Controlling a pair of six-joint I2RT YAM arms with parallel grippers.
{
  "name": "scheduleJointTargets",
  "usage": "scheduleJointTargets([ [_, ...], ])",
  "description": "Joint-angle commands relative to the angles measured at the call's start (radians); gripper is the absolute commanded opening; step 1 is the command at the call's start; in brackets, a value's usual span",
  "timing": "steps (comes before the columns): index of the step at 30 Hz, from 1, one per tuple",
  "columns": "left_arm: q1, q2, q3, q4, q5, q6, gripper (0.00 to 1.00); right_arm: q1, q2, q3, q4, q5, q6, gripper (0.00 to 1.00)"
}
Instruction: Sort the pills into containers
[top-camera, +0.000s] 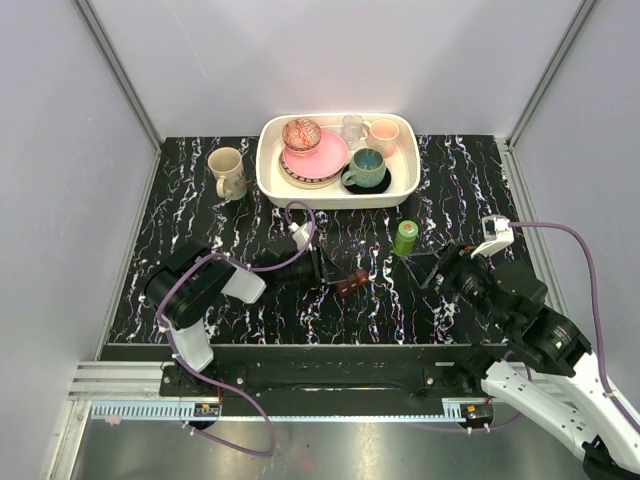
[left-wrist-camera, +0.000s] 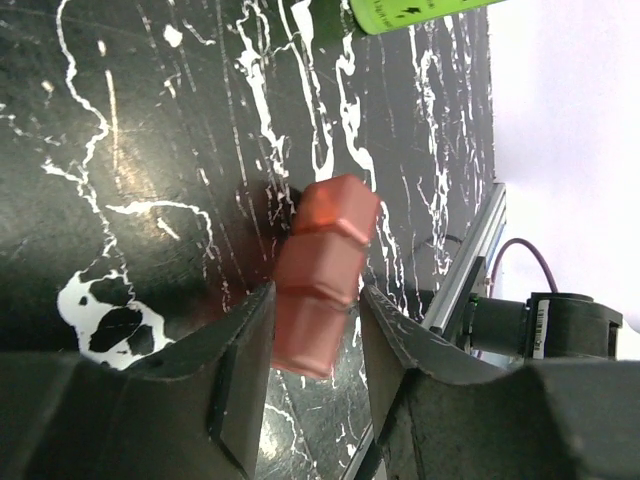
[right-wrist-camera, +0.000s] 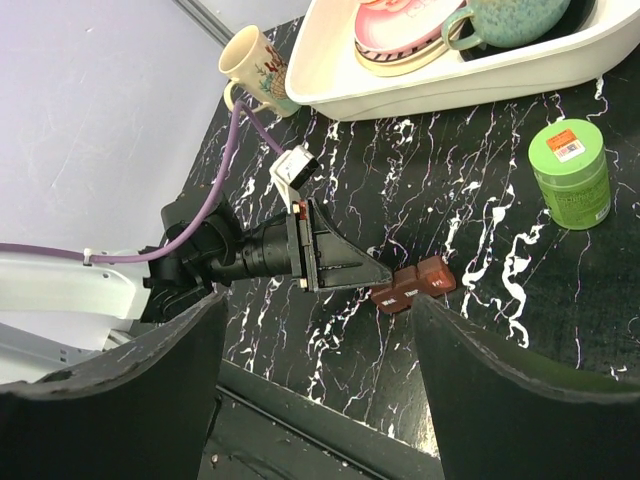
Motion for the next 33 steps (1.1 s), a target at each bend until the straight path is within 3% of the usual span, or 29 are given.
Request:
scheduleJointTargets([
  [1,0.009,-0.014,0.035,-0.032,-0.032,0.042,0.45,0.000,0.016,0.008,0.011,0.020,-0.019,0.80],
  [7,0.012,-0.028,0.040,-0.078,-0.046,0.057,0.56,0.000,0.019,0.012,0.011,0.021,-0.027,0.80],
  [8,0.014,-0.034,0.040,-0.089,-0.049,0.062,0.65,0.002,0.019,0.012,0.011,0.021,-0.031,0.80],
  [11,0.017,-0.070,0.042,-0.156,-0.077,0.092,0.71,0.002,0.017,0.012,0.009,0.024,-0.034,0.80],
  [18,0.018,-0.279,0.058,-0.490,-0.231,0.238,0.85,0.000,0.010,0.012,-0.004,0.037,-0.037,0.81],
  [21,0.018,-0.409,0.078,-0.663,-0.368,0.284,0.99,0.002,0.006,0.015,-0.029,0.047,-0.039,0.84],
  [27,0.018,-0.690,0.120,-1.000,-0.610,0.296,0.99,0.000,0.008,0.012,-0.067,0.101,-0.048,0.99],
  [33,0.017,-0.920,0.141,-1.198,-0.722,0.305,0.99,0.000,0.056,0.035,-0.095,0.181,-0.062,1.00],
])
